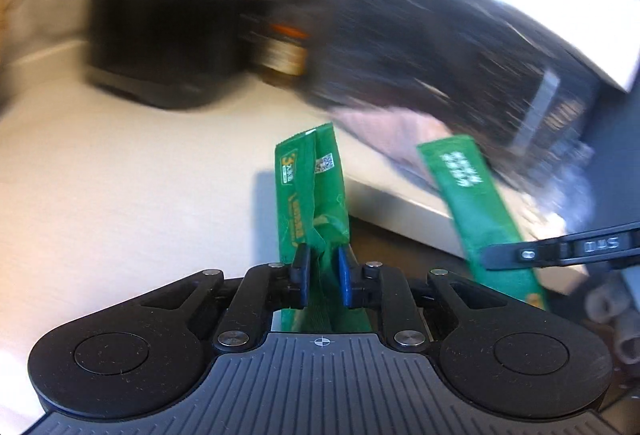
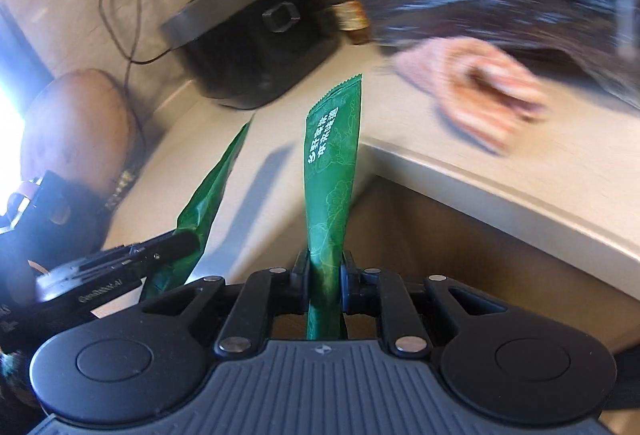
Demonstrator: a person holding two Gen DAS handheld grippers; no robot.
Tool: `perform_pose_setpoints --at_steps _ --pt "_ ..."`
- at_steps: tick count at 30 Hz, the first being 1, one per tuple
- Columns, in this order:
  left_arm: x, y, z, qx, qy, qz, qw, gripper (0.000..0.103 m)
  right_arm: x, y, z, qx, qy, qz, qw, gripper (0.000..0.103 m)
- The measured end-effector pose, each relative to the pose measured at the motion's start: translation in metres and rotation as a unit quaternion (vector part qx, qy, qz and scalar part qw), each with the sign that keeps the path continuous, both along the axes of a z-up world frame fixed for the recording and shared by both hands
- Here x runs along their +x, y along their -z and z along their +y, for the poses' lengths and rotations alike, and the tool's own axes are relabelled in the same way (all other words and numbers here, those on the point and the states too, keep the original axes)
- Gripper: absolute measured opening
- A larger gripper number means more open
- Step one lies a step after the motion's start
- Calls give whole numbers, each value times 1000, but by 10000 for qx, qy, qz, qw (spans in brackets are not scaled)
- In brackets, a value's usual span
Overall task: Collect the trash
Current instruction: 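Lower both green wrappers into the bin and open both grippers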
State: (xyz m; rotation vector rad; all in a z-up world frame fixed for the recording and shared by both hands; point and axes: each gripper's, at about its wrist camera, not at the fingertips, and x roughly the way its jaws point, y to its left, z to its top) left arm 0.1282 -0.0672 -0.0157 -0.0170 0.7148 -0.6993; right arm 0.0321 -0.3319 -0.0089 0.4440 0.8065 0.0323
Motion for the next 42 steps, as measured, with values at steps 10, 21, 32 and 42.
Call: perform_pose_setpoints --at_steps 10,21,32,42 --pt "-79 105 -105 603 443 1993 9771 18 -124 71 -97 339 803 766 9932 14" --pt "-109 198 -158 1011 -97 2864 9527 20 -165 165 -122 1052 597 1770 9768 14" --pt "-97 203 -155 349 -627 2770 9582 22 -171 192 -114 1263 396 2073 9693 14" --pt "-133 169 -104 365 -1293 2518 9584 22 -115 226 -109 1744 432 2451 9527 14"
